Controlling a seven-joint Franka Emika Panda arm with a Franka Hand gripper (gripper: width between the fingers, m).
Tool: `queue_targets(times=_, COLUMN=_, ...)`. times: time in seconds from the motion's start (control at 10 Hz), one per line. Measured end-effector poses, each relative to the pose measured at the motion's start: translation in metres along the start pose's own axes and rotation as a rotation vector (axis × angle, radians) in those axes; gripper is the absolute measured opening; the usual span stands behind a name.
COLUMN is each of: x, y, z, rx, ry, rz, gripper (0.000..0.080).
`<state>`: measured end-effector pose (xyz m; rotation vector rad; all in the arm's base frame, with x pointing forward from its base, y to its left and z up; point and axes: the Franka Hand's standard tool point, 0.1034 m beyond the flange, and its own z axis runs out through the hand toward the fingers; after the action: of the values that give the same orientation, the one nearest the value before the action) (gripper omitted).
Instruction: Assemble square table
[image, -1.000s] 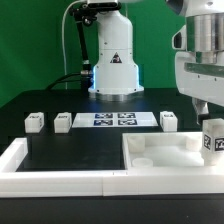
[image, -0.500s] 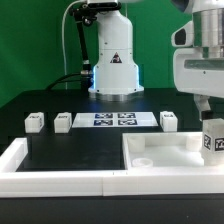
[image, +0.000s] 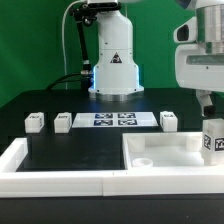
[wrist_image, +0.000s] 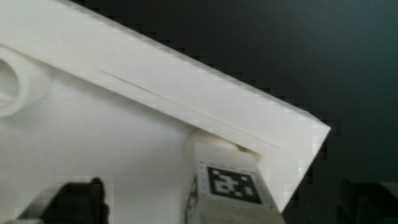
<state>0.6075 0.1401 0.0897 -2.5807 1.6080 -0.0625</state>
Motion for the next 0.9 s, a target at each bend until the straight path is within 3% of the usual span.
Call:
queue_targets(times=0.2, x=0.000, y=0.000, z=0.000, rx=-0.001, ry=0.000, rz=-0.002, gripper=0.0649)
queue_targets(times=0.4, x=-0.003, y=0.010, z=-0.005, rx=-0.009, ry=-0.009, rz=-0.172, gripper=0.0649)
queue_targets(times=0.7, x=0.013, y=0.016, z=-0.015, rx=0.013, ry=-0.022, rz=-0.381, gripper=0.0649)
queue_targets(times=0.9, x=0.012, y=0.017, z=-0.014, rx=0.011, ry=-0.022, rz=-0.380, gripper=0.0649)
